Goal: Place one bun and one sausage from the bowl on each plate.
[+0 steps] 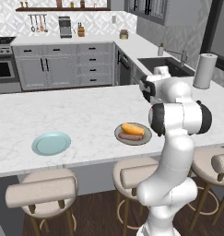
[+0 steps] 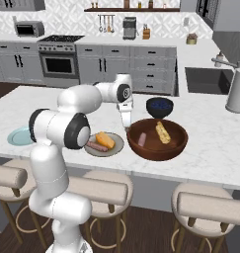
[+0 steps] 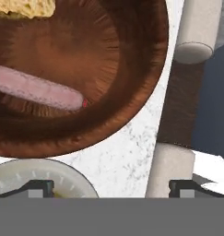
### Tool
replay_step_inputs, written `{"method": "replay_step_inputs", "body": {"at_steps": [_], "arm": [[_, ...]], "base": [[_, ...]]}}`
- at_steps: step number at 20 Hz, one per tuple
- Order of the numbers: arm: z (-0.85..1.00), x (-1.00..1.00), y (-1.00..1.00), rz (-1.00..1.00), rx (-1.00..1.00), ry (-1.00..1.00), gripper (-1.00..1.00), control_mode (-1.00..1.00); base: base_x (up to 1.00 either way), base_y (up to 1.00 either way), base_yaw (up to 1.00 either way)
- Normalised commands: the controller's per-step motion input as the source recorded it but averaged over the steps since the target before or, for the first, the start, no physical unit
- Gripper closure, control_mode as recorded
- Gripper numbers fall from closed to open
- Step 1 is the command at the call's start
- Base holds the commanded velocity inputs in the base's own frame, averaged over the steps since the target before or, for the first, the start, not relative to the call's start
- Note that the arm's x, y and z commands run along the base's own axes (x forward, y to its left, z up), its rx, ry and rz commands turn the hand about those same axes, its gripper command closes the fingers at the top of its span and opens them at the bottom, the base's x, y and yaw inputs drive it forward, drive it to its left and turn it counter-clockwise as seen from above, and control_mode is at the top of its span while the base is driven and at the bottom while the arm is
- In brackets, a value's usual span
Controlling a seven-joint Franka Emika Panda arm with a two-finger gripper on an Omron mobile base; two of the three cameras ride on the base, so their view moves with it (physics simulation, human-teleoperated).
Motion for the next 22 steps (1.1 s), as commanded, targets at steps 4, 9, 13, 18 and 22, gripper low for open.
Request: {"method": "replay_step_inputs", "body": {"at_steps": [4, 9, 13, 18, 22], "arm": [[-0.2, -0.34, -1.0, 0.41, 0.17, -0.22, -1.0, -1.0], [-0.44, 0.34, -0.18, 0.76, 0.25, -0.23, -1.0, -1.0], [-0.19, 0.2, -0.01, 0.55, 0.07, -0.17, -1.0, -1.0], [-0.15, 0.01, -0.5, 0.2, 0.0, -0.1, -1.0, -1.0], [-0.24, 0.45, 0.02, 0.0, 0.0, 0.0, -1.0, -1.0]], "base": [[0.0, 0.0, 0.0], [0.0, 0.0, 0.0], [0.0, 0.0, 0.0], [0.0, 0.0, 0.0], [0.0, 0.0, 0.0]]}}
